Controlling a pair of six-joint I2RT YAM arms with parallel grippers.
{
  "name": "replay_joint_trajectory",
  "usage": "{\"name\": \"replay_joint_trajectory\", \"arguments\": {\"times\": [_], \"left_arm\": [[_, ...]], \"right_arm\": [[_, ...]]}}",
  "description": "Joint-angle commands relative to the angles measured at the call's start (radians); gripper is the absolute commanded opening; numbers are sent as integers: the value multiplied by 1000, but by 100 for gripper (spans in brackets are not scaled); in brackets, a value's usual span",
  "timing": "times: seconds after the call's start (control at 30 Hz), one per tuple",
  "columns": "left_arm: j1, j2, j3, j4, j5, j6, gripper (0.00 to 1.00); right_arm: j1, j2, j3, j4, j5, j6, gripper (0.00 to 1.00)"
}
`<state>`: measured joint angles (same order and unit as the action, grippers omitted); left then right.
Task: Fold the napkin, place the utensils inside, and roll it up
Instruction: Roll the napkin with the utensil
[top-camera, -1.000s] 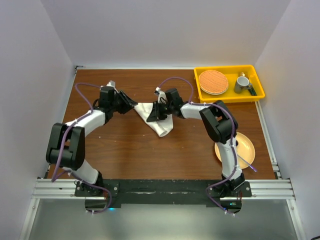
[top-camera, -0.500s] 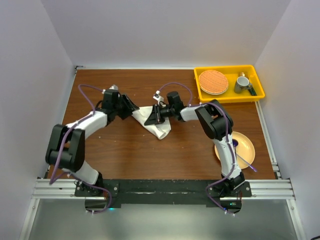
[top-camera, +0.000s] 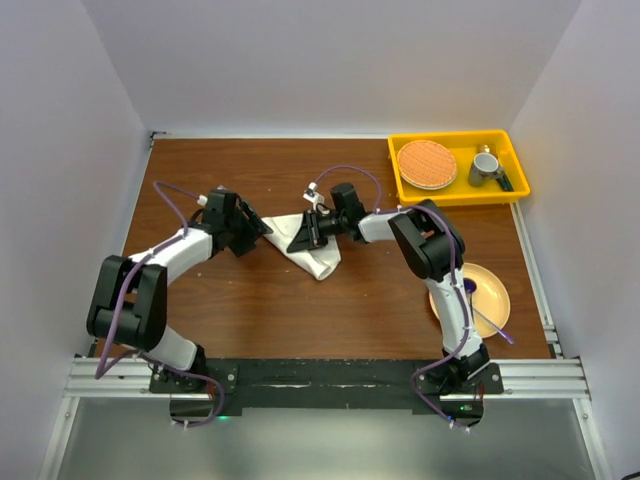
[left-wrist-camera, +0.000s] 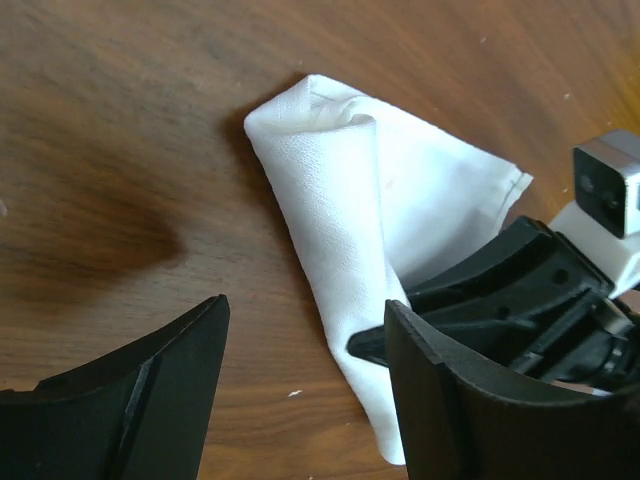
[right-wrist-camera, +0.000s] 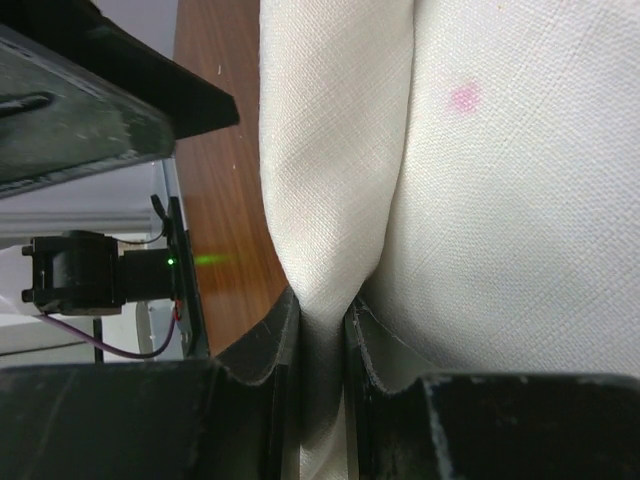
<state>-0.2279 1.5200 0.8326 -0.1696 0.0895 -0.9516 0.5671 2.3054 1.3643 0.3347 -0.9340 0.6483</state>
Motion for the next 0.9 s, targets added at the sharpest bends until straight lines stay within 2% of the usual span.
{"name": "replay_joint_trajectory", "arguments": {"times": [0.0,0.1,0.23,0.3,0.47,0.57,0.6,0.67,0.7,0.73,0.83,0.87], "left_arm": [[-1,32,2,100,39,-67,69],[-4,81,17,104,46,-91,69],[-7,141,49,3,49,-147,69],[-11,166,66,-59,41,-165,65],[-18,183,86,-88,-23,-174,56],[-10,186,88,-102,-47,-148,33],[-8,183,83,-119,-51,-139,23],[-2,155,66,-120,-53,-105,16],[-1,143,48,-131,-50,-95,6],[-1,117,36,-136,-51,-81,1],[-2,53,-19,-142,-36,-76,0],[-2,36,-48,-143,-31,-81,0]], "right_arm": [[28,37,22,-22,-20,-13,0],[33,42,28,-28,-22,-18,0],[37,43,44,-33,-25,-18,0],[40,48,53,-36,-26,-19,0],[66,75,94,-52,-48,-39,0],[80,74,131,-121,-40,-105,0],[85,66,145,-220,-29,-142,0],[94,49,186,-331,33,-252,1],[100,29,199,-439,52,-281,2],[106,19,231,-494,108,-311,4],[148,-44,268,-675,246,-409,18],[177,-63,268,-703,349,-433,29]]}}
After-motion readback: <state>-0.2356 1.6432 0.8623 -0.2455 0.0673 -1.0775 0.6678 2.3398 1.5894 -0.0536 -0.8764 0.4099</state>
